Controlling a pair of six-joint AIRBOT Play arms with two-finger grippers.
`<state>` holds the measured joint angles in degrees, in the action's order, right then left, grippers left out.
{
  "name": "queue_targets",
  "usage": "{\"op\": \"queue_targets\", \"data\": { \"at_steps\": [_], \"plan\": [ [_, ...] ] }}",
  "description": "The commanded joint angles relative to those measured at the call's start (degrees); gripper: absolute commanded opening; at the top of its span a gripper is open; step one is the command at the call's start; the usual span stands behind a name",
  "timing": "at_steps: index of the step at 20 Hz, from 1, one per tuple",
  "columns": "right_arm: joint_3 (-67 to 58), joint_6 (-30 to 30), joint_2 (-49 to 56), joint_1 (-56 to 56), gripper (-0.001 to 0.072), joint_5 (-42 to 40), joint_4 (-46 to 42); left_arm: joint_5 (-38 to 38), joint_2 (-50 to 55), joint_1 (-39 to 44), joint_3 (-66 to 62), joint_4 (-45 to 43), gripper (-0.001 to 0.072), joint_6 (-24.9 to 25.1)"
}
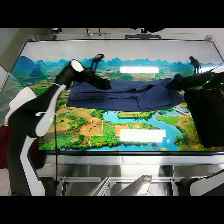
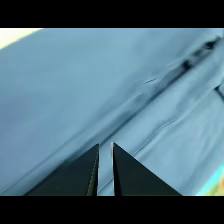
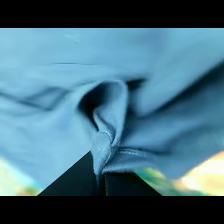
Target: Fold the shirts.
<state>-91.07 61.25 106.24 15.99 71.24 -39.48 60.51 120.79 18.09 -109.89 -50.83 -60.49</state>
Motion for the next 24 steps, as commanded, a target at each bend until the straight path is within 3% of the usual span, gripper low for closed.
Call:
{"op": "queue_targets", "data": {
  "at_steps": [1,3,7,8,9,14,20,21,22,24],
  "plan": [
    [-0.09,1.46,-6.16,-0.46,0.0017,1.66,9.51,-6.43,5.01,8.37,-1.9,-0.07,0.0109,-2.93],
    [-1.16,4.2,-8.22,-1.97,0.0017,2.54,11.63,-6.99,8.37,10.84,-6.16,0.2,0.0109,-8.31],
    [-5.33,8.52,-8.79,-8.46,0.0017,0.98,11.67,-6.05,9.75,12.02,-9.6,8.94,0.0106,-9.07],
    [-5.92,8.7,-8.72,-10.58,0.0017,-0.61,11.69,-3.87,8.5,11.15,-9.6,8.17,-0.0001,-8.96],
    [-6.21,9.33,-8.72,-13.03,0.0017,-2.71,11.67,-0.42,6.62,9.55,-9.6,7.54,0.0002,-9.01],
    [-6.25,10.38,-7.56,-27.45,0.0018,-17.99,11.72,24.41,-11.08,-8.15,-7.56,4.24,0.0002,-9.05],
    [-11.8,8.66,7.63,-48.98,0.0044,-44.11,18.45,24.63,-26.99,-28.57,6.27,9.92,0.0002,-8.04],
    [-14.6,5.77,11.89,-51.67,0.0325,-46.86,24.06,24.2,-27.89,-30.14,8.74,11.54,0.0003,-6.88],
    [-18.01,-1.2,15.5,-53.44,0.0618,-47.65,29.05,23.96,-28.33,-31.3,11.04,13.22,0.0002,-6.78],
    [-23.15,-11.06,19.12,-54.66,0.063,-44.35,36.52,24.98,-28.35,-32.35,14.53,16.17,0.0002,-6.05]
  ]
}}
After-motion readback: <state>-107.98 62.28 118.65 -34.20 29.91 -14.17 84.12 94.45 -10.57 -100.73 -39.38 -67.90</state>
